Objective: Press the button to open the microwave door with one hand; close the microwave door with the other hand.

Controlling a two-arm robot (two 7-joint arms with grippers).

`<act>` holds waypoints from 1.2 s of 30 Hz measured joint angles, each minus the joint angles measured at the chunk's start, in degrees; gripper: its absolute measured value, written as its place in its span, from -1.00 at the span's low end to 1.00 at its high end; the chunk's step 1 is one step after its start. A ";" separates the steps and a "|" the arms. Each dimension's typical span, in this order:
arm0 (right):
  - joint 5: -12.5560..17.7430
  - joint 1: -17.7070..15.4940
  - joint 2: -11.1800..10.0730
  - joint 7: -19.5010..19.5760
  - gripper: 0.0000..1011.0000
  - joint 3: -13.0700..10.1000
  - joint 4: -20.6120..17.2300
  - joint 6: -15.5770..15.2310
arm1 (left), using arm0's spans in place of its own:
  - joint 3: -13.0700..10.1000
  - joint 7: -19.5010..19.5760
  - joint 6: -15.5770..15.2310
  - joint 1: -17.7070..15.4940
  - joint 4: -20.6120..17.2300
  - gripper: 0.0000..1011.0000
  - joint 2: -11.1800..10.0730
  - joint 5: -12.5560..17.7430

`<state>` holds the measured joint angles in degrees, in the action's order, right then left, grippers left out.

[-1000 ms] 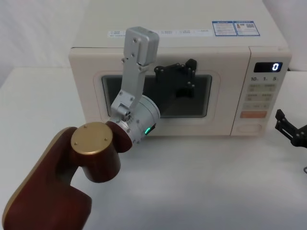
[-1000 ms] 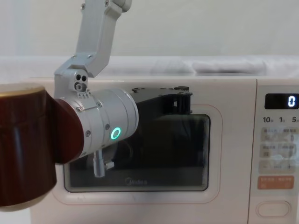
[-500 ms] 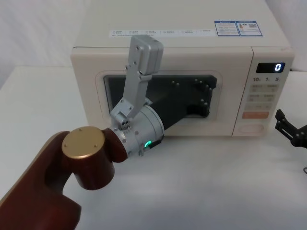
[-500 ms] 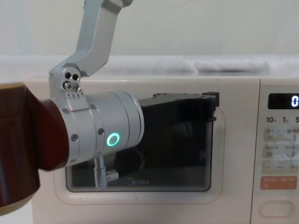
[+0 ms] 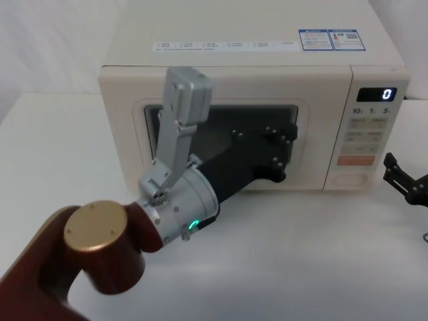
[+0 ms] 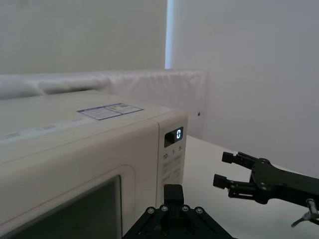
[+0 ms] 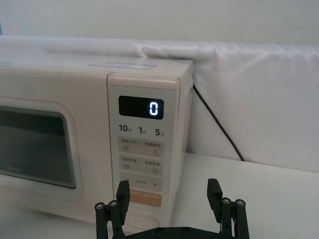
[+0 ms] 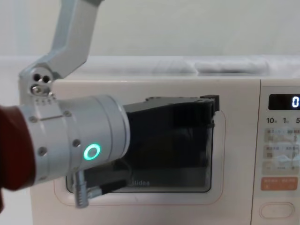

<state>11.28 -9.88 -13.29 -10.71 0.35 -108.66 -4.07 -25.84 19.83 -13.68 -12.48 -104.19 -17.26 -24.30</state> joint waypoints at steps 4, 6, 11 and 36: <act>0.00 0.00 0.00 0.00 0.98 0.00 0.00 0.00 | 0.40 -2.32 1.30 2.61 -2.66 -1.00 -1.16 0.53; 0.00 0.00 0.00 0.00 0.98 0.00 0.00 0.00 | 0.65 -3.17 1.82 3.53 -3.71 -1.00 -1.46 0.97; 0.00 0.00 0.00 0.00 0.98 0.00 0.00 0.00 | 1.39 -5.95 3.53 6.77 -6.36 -1.00 -2.05 3.36; 0.00 -0.01 0.00 0.00 0.98 0.00 0.00 0.00 | 12.34 -17.20 7.34 21.93 -9.11 -1.00 -1.83 12.20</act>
<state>11.28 -9.89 -13.29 -10.71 0.35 -108.66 -4.07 -13.50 2.62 -6.34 9.45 -113.30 -19.08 -12.10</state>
